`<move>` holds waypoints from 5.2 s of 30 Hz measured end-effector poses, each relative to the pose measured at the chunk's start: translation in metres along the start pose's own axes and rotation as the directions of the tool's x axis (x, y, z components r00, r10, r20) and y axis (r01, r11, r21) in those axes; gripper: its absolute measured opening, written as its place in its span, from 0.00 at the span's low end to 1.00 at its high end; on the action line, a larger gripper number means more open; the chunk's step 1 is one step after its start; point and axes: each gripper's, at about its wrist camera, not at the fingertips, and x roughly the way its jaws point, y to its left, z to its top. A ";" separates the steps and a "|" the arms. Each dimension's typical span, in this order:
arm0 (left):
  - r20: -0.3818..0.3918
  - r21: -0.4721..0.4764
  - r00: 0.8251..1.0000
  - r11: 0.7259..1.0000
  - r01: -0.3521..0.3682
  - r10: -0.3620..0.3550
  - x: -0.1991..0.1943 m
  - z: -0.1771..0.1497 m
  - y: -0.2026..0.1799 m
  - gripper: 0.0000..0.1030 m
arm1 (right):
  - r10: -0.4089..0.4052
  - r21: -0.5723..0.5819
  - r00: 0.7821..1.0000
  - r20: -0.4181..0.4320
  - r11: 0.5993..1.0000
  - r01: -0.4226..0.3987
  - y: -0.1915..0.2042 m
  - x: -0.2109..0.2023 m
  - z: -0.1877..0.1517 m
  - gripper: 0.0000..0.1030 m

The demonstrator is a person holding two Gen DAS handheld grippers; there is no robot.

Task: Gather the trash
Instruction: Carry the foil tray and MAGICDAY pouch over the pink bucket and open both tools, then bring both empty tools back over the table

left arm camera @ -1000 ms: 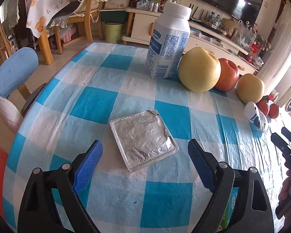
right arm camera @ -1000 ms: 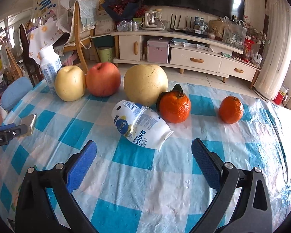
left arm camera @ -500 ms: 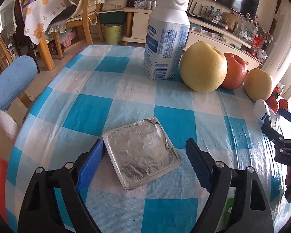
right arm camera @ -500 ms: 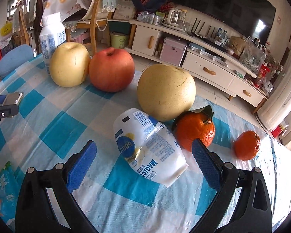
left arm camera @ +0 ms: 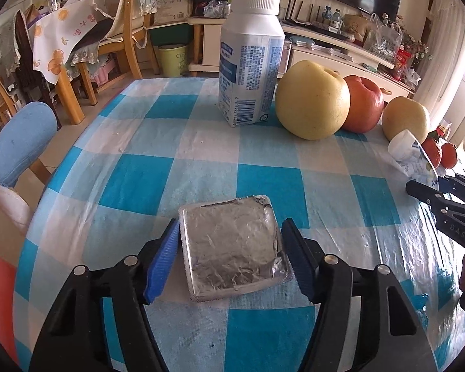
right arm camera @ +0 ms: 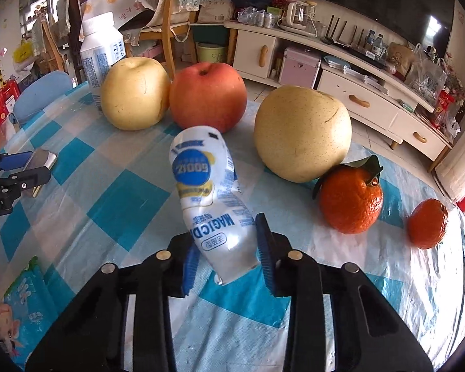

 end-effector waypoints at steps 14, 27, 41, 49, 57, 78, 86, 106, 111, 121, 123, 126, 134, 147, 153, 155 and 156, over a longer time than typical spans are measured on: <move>0.010 -0.021 0.993 0.993 0.120 -0.120 -0.022 -0.014 0.004 0.63 | 0.068 0.032 0.997 0.022 0.997 -0.069 0.035 -0.035 -0.017 0.31; 0.053 -0.035 0.979 0.980 0.198 -0.196 -0.067 -0.042 0.016 0.63 | 0.092 0.070 0.994 0.058 0.993 -0.096 0.081 -0.099 -0.037 0.31; 0.088 -0.033 0.982 0.985 0.169 -0.165 -0.110 -0.077 0.034 0.63 | 0.145 0.104 0.985 0.090 0.983 -0.154 0.129 -0.163 -0.069 0.31; 0.115 -0.048 0.985 0.990 0.134 -0.128 -0.136 -0.088 0.054 0.63 | 0.169 0.079 0.981 0.097 0.981 -0.177 0.161 -0.183 -0.078 0.31; 0.158 -0.068 0.987 0.996 0.049 -0.037 -0.164 -0.089 0.088 0.63 | 0.184 0.036 0.978 0.094 0.981 -0.188 0.196 -0.196 -0.082 0.31; 0.217 -0.236 0.957 0.962 -0.138 0.190 -0.211 -0.088 0.203 0.63 | 0.299 -0.123 0.950 0.086 0.950 -0.288 0.318 -0.191 -0.031 0.31; 0.188 -0.321 0.952 0.931 -0.174 0.243 -0.214 -0.093 0.249 0.63 | 0.347 -0.208 0.936 0.057 0.921 -0.329 0.379 -0.174 -0.002 0.31; 0.096 -0.500 0.943 0.835 -0.232 0.319 -0.208 -0.108 0.325 0.75 | 0.377 -0.345 0.926 -0.031 0.865 -0.364 0.478 -0.117 0.037 0.38; 0.024 -0.492 0.936 0.819 -0.295 0.352 -0.198 -0.105 0.325 0.86 | 0.360 -0.337 0.933 0.001 0.879 -0.338 0.477 -0.118 0.029 0.71; 0.009 -0.444 0.935 0.840 -0.313 0.353 -0.192 -0.100 0.307 0.86 | 0.245 -0.316 0.964 0.101 0.927 -0.202 0.441 -0.136 0.000 0.83; 0.007 -0.427 0.936 0.848 -0.315 0.352 -0.191 -0.098 0.301 0.86 | 0.230 -0.307 0.967 0.114 0.933 -0.186 0.433 -0.139 -0.006 0.83; 0.008 -0.403 0.936 0.858 -0.319 0.352 -0.189 -0.096 0.292 0.86 | 0.204 -0.299 0.971 0.127 0.941 -0.159 0.421 -0.142 -0.012 0.84; 0.002 -0.328 0.933 0.882 -0.339 0.359 -0.183 -0.091 0.268 0.86 | 0.154 -0.264 0.976 0.154 0.958 -0.109 0.389 -0.151 -0.028 0.84; 0.018 -0.193 0.926 0.910 -0.367 0.377 -0.175 -0.087 0.223 0.86 | 0.090 -0.192 0.980 0.179 0.980 -0.055 0.340 -0.170 -0.053 0.85; 0.023 -0.111 0.925 0.920 -0.375 0.380 -0.169 -0.086 0.199 0.86 | 0.068 -0.169 0.983 0.170 0.985 -0.039 0.325 -0.175 -0.067 0.91; 0.025 -0.089 0.925 0.922 -0.376 0.379 -0.167 -0.087 0.192 0.86 | 0.070 -0.162 0.983 0.167 0.986 -0.043 0.321 -0.177 -0.071 0.91; 0.027 -0.075 0.925 0.923 -0.377 0.380 -0.166 -0.087 0.187 0.86 | 0.071 -0.159 0.983 0.168 0.986 -0.044 0.318 -0.178 -0.072 0.91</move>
